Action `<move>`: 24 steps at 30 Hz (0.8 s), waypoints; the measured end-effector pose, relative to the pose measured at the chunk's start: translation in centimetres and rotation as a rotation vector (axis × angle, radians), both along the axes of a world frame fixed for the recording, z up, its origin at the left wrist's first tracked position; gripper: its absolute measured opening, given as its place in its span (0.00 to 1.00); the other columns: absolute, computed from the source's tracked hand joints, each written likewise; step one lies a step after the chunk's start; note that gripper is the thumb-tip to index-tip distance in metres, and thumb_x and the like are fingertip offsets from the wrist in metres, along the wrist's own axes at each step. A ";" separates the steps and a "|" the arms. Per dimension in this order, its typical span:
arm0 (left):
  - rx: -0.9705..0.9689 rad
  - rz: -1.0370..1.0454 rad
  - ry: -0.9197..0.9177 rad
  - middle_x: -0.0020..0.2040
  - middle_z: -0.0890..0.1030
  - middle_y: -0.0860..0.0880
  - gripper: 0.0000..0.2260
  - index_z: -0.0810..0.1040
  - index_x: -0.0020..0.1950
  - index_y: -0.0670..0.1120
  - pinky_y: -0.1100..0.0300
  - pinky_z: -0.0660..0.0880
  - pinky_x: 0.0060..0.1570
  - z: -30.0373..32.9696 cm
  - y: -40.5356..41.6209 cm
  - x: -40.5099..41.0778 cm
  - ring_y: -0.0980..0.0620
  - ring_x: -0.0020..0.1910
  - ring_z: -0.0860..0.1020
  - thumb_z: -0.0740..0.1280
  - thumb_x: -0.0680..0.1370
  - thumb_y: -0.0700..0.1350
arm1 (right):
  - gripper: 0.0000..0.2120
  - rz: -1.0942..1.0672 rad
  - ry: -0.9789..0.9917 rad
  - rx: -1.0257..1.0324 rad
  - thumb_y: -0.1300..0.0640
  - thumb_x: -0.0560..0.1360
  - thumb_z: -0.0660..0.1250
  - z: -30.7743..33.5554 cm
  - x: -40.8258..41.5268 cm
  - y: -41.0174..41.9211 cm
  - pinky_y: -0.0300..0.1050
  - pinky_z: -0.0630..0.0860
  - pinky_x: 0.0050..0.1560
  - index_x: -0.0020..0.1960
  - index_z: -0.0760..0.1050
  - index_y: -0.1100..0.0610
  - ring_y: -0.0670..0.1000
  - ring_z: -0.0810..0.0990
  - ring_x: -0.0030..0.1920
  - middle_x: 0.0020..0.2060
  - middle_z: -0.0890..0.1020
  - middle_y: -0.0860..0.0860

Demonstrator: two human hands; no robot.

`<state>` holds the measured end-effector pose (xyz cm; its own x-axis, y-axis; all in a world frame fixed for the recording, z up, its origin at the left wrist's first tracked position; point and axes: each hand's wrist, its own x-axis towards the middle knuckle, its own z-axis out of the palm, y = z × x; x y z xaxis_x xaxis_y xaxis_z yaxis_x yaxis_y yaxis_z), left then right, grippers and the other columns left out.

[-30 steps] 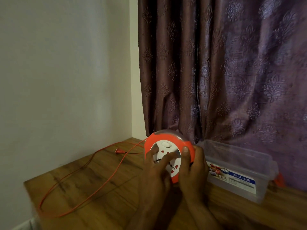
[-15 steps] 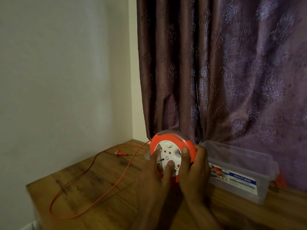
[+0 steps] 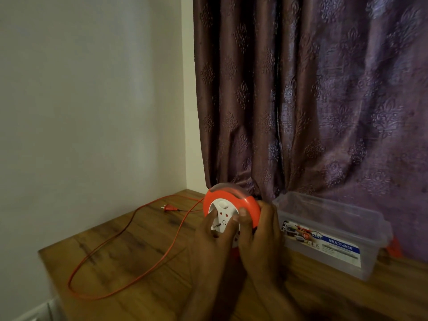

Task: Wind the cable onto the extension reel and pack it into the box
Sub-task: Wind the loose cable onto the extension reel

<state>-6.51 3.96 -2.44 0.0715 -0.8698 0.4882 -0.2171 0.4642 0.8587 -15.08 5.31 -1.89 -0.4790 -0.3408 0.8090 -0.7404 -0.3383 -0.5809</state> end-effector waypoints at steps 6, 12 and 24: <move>0.021 0.010 -0.005 0.55 0.81 0.53 0.27 0.71 0.67 0.56 0.59 0.78 0.46 -0.1 -0.1 -0.2 0.57 0.47 0.80 0.66 0.71 0.64 | 0.19 -0.006 -0.002 0.008 0.39 0.76 0.54 -0.1 -0.5 -0.2 0.44 0.72 0.42 0.54 0.71 0.53 0.47 0.77 0.44 0.47 0.76 0.44; 0.017 -0.015 -0.157 0.48 0.83 0.53 0.27 0.66 0.71 0.59 0.75 0.69 0.36 -0.4 -0.6 -0.2 0.64 0.41 0.77 0.68 0.73 0.59 | 0.20 -0.004 -0.004 0.009 0.39 0.76 0.54 -0.2 -0.9 -0.3 0.44 0.74 0.40 0.54 0.71 0.54 0.47 0.77 0.44 0.46 0.75 0.44; -0.335 -0.049 -0.543 0.73 0.67 0.48 0.14 0.80 0.54 0.56 0.60 0.67 0.63 0.1 -0.2 0.4 0.48 0.68 0.69 0.63 0.75 0.40 | 0.19 0.032 -0.065 0.058 0.41 0.76 0.55 -0.5 -1.7 -0.4 0.36 0.71 0.40 0.53 0.73 0.56 0.47 0.77 0.44 0.46 0.79 0.47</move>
<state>-6.15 3.73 -2.38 -0.2986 -0.6597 0.6897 -0.5523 0.7088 0.4388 -16.79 4.91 -2.35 -0.5178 -0.4024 0.7549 -0.6897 -0.3257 -0.6467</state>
